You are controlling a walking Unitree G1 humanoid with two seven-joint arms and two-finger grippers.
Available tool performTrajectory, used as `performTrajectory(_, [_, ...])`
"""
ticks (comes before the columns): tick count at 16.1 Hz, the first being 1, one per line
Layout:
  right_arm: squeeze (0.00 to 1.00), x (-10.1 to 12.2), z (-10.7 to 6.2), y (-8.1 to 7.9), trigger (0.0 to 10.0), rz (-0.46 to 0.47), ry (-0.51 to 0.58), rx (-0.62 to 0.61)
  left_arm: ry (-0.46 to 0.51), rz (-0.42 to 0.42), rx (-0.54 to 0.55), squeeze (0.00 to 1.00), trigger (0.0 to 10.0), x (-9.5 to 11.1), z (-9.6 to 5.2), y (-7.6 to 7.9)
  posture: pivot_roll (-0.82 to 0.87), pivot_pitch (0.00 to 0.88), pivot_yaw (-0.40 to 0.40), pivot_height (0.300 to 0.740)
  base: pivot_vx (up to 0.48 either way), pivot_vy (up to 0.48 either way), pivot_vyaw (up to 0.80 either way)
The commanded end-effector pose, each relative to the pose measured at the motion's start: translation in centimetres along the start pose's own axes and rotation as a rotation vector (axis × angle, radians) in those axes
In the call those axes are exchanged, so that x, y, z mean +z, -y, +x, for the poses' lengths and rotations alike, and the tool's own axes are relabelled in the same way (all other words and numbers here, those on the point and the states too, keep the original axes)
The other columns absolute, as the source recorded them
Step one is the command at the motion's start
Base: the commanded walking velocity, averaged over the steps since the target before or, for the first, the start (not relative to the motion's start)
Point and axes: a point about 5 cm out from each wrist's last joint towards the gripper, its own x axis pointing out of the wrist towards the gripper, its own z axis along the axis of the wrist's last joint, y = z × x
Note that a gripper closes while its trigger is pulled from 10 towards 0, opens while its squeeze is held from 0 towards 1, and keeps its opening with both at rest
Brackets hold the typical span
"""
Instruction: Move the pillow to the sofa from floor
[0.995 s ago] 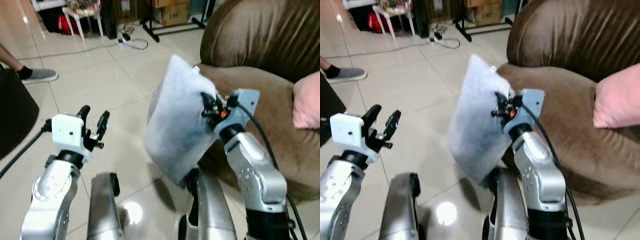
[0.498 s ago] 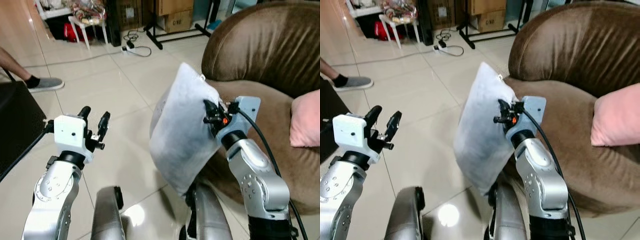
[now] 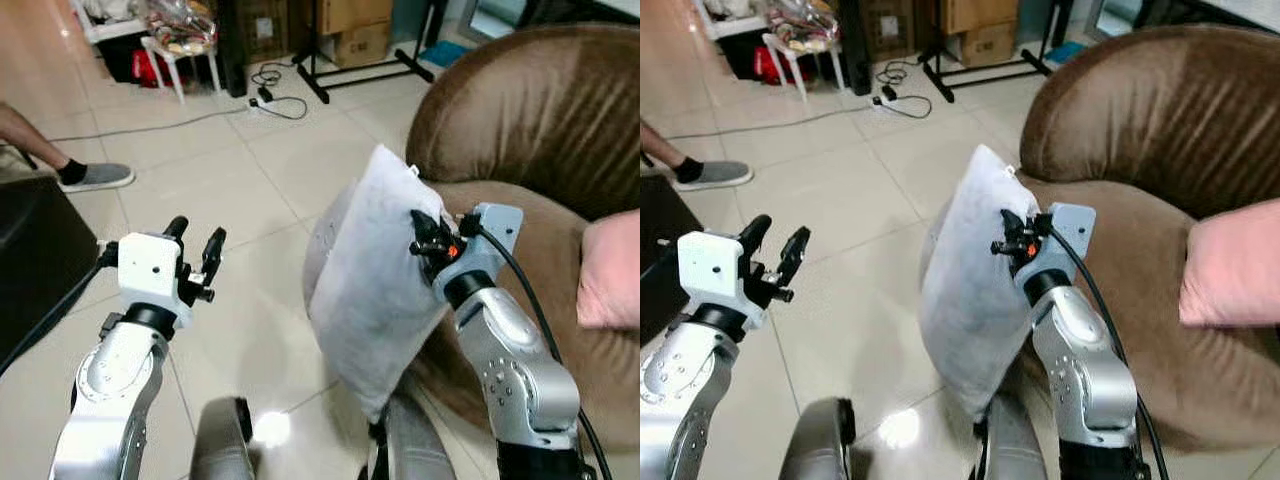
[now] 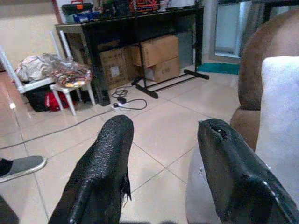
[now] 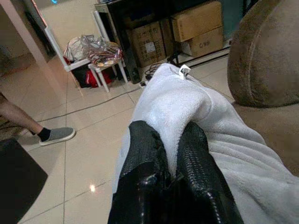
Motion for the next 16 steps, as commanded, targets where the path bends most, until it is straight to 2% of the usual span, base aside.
performTrajectory(1, [0.0, 1.4, -0.2, -0.2, 10.0, 0.012, 0.069, 0.015, -0.006, 0.004, -0.007, 0.0, 10.0, 0.0, 0.1, 0.1, 0.0, 0.0, -0.03, 0.684, 0.0, 0.0, 0.0])
performTrajectory(5, [0.0, 1.3, -0.2, -0.1, 10.0, 0.004, 0.068, -0.003, -0.008, 0.012, -0.017, 0.0, 10.0, -0.1, 0.2, 0.3, 0.0, 0.0, -0.029, 0.719, 0.0, 0.0, 0.0])
performTrajectory(7, [0.0, 0.6, -0.2, 0.2, 10.0, -0.018, 0.025, -0.015, -0.012, 0.015, -0.025, 0.0, 10.0, -0.2, 0.2, 0.4, 0.0, 0.0, -0.025, 0.739, 0.0, 0.0, 0.0])
performTrajectory(12, [0.0, -1.0, -0.2, 0.9, 10.0, -0.1, -0.063, -0.062, -0.021, 0.016, -0.037, 0.0, 10.0, -0.4, 0.4, 0.6, -0.01, 0.0, -0.023, 0.74, 0.0, 0.0, 0.0])
performTrajectory(16, [0.0, -1.5, -0.3, 1.2, 10.0, -0.067, -0.074, -0.089, -0.058, 0.025, -0.047, 0.0, 10.0, -1.3, 0.3, 0.7, 0.0, 0.0, -0.019, 0.74, 0.0, 0.0, -0.11])
